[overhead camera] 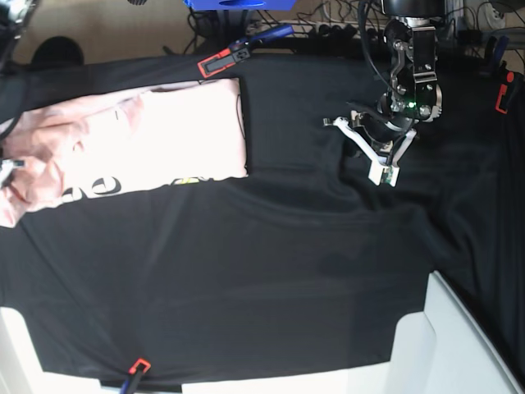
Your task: Fold the T-shirt properly
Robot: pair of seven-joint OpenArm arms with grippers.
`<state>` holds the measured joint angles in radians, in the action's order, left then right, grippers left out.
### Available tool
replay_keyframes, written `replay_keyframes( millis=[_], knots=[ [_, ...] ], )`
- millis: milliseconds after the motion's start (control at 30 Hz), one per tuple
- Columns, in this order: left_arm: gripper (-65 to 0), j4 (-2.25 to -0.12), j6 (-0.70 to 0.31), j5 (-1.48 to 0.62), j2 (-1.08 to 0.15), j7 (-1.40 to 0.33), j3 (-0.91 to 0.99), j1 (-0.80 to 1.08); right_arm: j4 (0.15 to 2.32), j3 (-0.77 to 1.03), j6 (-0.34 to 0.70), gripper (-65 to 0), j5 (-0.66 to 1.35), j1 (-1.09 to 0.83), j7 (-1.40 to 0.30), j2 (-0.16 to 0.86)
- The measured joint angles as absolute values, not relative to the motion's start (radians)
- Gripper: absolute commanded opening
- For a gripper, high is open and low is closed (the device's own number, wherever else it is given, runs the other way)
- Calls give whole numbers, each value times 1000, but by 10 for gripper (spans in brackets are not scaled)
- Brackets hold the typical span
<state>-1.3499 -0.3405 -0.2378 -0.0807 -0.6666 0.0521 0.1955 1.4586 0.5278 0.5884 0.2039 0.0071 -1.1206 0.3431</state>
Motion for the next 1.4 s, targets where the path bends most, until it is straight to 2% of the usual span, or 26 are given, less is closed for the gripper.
replay_keyframes(
  millis=[233, 600, 867, 1100, 1400],
  knots=[
    [-650, -1350, -341, -241, -80, -667, 57, 197, 1687, 471, 593, -649, -193, 1, -1120, 171],
    [-650, -1350, -341, -241, -80, -667, 58, 197, 1854, 252, 593, -649, -460, -81, -1103, 28],
    [-650, -1350, -350, -250, -97, -668, 68, 203, 1881, 146, 596, -649, -730, -169, -972, -95],
    [-650, -1353, -371, -270, -109, -678, 202, 233, 1906, 26, 596, -649, -745, -222, -1013, -99],
    [-650, -1352, -367, -263, -195, -698, 214, 254, 1922, -164, 592, -649, -748, -260, -1080, -99]
  ],
)
